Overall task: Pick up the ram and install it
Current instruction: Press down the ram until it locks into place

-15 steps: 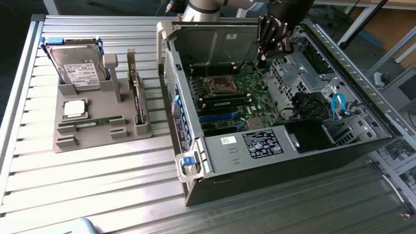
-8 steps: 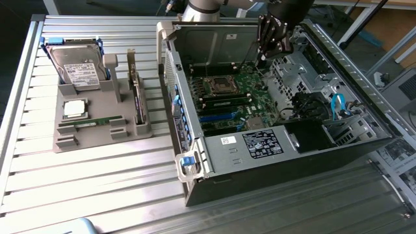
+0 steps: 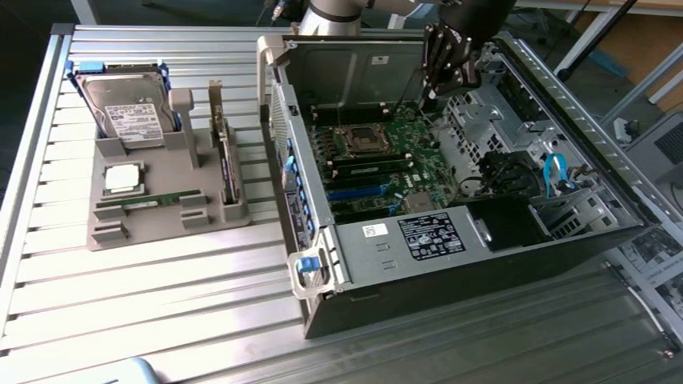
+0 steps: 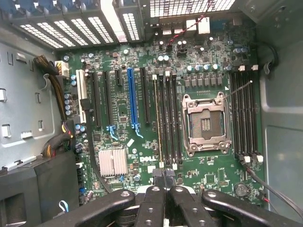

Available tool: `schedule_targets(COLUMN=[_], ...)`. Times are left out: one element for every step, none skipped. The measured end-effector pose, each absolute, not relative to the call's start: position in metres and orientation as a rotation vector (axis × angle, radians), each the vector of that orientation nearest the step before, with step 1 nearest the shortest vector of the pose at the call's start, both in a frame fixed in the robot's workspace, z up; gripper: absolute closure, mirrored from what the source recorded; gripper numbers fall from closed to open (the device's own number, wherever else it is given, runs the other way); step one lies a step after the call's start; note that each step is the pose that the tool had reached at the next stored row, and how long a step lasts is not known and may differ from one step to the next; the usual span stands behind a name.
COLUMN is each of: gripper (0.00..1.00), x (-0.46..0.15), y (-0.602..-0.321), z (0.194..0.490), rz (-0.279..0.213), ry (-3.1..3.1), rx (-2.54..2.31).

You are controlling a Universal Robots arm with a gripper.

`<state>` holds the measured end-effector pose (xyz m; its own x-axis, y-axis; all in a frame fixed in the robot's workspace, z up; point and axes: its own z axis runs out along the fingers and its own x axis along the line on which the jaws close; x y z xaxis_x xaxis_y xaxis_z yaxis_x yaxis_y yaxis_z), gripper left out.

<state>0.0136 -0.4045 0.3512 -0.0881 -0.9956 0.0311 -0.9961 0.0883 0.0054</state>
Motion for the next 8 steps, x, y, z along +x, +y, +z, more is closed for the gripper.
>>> schedule_targets(gripper=[0.89,0.89,0.89,0.89,0.89,0.89,0.89,0.89], x=[0.0136,0.0136,0.0136,0.0136,0.0136,0.0136,0.0136,0.0136], y=[-0.4045,-0.4045,-0.4045,-0.4045,-0.4045,-0.4045,-0.4045,-0.4045], z=[0.3512,0.3512,0.3512,0.3512,0.3512,0.3512,0.3512,0.3512], rz=[0.026,0.026,0.026,0.026,0.026,0.026,0.026,0.026], ry=[-2.299,-2.300,-2.302,-2.304,-2.306,-2.308,-2.309,-2.311], rx=[2.102,2.100,2.098,2.096,2.094,2.092,2.090,2.089])
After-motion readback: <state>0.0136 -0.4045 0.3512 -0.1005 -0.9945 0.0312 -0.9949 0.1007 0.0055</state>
